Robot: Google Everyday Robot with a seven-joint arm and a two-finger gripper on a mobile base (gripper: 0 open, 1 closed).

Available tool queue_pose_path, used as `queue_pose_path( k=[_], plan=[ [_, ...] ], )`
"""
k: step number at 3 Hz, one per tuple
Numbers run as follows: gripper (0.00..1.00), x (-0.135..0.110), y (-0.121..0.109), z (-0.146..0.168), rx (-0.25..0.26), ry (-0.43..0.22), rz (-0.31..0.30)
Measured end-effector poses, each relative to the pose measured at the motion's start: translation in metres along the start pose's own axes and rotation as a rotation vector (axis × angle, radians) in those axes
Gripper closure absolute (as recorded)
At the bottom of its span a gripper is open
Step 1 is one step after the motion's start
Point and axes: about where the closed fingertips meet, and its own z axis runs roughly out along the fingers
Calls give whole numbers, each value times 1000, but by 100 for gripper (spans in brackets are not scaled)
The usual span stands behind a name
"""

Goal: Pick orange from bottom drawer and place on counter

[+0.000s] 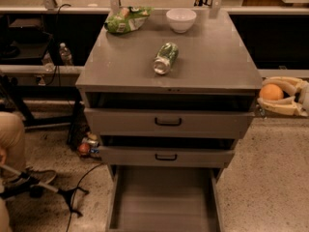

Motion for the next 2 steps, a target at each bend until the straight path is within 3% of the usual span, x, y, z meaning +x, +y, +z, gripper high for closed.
queue_pose_path(
  k=[1,2],
  plan=[
    [100,-18,-29,40,-56,2,-20],
    [100,-31,-45,61,-80,-12,-32]
  ],
)
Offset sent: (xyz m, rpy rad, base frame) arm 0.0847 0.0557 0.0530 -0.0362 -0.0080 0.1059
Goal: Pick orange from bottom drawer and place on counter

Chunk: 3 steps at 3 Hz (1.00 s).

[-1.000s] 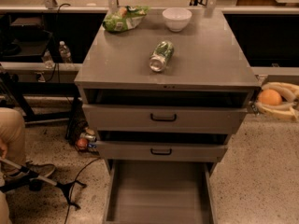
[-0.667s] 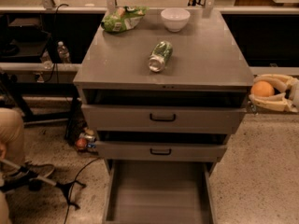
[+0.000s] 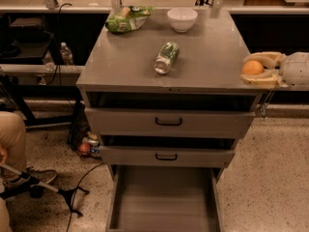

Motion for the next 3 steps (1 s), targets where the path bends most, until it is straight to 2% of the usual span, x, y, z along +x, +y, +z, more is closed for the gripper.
queue_pose_path(
  k=[2,3],
  plan=[
    [100,-15,-37,45,-28,2,24],
    [100,-18,-50,58,26,23,62]
  ],
)
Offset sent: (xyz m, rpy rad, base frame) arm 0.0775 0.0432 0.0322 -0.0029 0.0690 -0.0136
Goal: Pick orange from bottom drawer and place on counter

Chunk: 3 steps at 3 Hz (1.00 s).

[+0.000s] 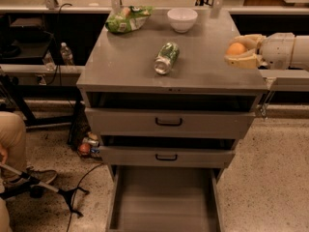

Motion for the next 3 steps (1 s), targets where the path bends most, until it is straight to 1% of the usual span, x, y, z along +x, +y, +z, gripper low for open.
queue_pose_path(
  k=[1,2,3],
  plan=[
    [100,9,-9,25,71,9,101],
    [100,18,-10,42,91,23,175],
    [100,29,-10,56,82,49,229]
  ],
)
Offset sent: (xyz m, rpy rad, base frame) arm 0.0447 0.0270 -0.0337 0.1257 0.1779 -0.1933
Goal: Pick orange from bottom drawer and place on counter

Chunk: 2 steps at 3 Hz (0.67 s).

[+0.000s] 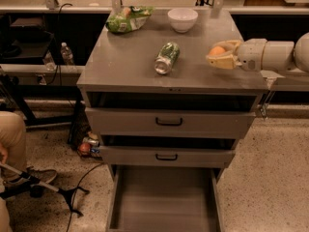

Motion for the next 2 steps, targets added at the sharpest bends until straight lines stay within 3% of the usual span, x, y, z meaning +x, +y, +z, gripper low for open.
queue_pose_path(
  k=[1,2],
  plan=[
    [92,7,-2,9,-6,25,37],
    [68,12,-3,13,-11,43,63]
  ],
)
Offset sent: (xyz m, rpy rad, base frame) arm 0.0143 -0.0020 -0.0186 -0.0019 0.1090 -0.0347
